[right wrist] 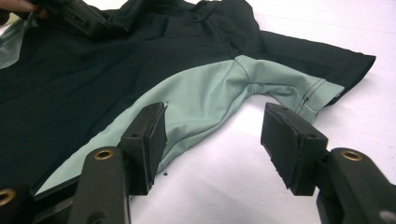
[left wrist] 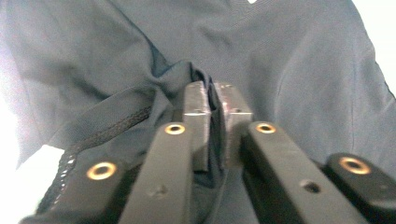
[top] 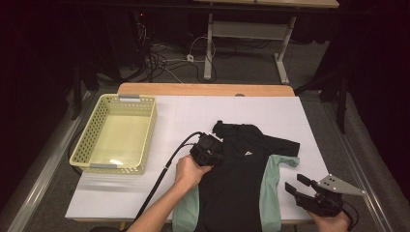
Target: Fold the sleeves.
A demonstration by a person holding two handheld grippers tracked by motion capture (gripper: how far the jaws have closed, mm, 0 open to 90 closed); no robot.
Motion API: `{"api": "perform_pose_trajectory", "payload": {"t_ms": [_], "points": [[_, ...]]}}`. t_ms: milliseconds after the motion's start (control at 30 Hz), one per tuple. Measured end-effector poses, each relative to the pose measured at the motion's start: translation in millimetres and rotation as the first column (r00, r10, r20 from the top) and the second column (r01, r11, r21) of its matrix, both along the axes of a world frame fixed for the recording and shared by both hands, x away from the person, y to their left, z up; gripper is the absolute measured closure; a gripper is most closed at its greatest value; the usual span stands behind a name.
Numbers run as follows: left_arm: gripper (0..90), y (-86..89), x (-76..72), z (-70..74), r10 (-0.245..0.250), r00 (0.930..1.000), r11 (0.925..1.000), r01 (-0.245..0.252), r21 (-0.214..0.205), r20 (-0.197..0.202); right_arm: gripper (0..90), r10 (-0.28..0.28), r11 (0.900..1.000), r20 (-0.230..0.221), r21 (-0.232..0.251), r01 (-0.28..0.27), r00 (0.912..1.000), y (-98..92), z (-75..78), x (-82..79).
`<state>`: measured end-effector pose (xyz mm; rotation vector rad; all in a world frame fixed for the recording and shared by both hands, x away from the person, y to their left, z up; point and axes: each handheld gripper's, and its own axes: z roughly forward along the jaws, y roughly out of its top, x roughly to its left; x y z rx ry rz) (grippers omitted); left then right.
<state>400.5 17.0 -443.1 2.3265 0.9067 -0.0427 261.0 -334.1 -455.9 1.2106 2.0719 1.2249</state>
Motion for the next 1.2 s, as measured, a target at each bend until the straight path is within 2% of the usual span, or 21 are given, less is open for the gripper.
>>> {"api": "perform_pose_trajectory", "payload": {"t_ms": [200,333,433,533,800,967,1067,1200], "points": [[70.0,4.2,-6.2,9.3,-0.019,0.9992,0.9998,0.019,0.011,0.037,41.2,0.002,1.0000,0.000,-0.001,-0.002,1.0000,0.0,-0.1,0.2],[63.2,8.5,-8.1,15.4,-0.011,0.9987,0.9999,0.011,-0.011,0.049,41.2,0.000,1.0000,0.001,-0.001,0.000,1.0000,0.2,0.0,0.2],[56.2,11.8,-8.1,19.2,0.009,0.9985,0.9991,-0.006,-0.042,0.054,41.2,-0.001,1.0000,0.001,0.000,0.001,1.0000,0.1,0.1,0.0],[50.1,14.5,-8.3,23.2,0.019,0.9976,0.9985,-0.016,-0.053,0.067,41.1,-0.001,1.0000,-0.002,0.002,0.001,1.0000,-0.3,0.0,0.4],[45.8,26.1,-8.7,38.5,0.044,0.9948,0.9947,-0.036,-0.096,0.091,41.1,-0.004,1.0000,-0.001,0.005,0.004,1.0000,-1.2,0.2,0.6],[43.6,39.1,-6.9,44.5,0.078,0.9915,0.9928,-0.068,-0.099,0.104,41.2,-0.003,1.0000,-0.001,0.004,0.003,1.0000,-1.1,0.2,0.5],[42.7,49.2,-4.6,46.4,0.109,0.9875,0.9918,-0.100,-0.080,0.114,41.1,-0.004,1.0000,-0.001,0.005,0.004,1.0000,-1.3,0.3,0.5],[42.5,60.2,-1.7,44.5,0.134,0.9858,0.9885,-0.126,-0.083,0.101,41.1,-0.006,1.0000,-0.004,0.004,0.006,1.0000,-1.1,0.1,0.8]]}}
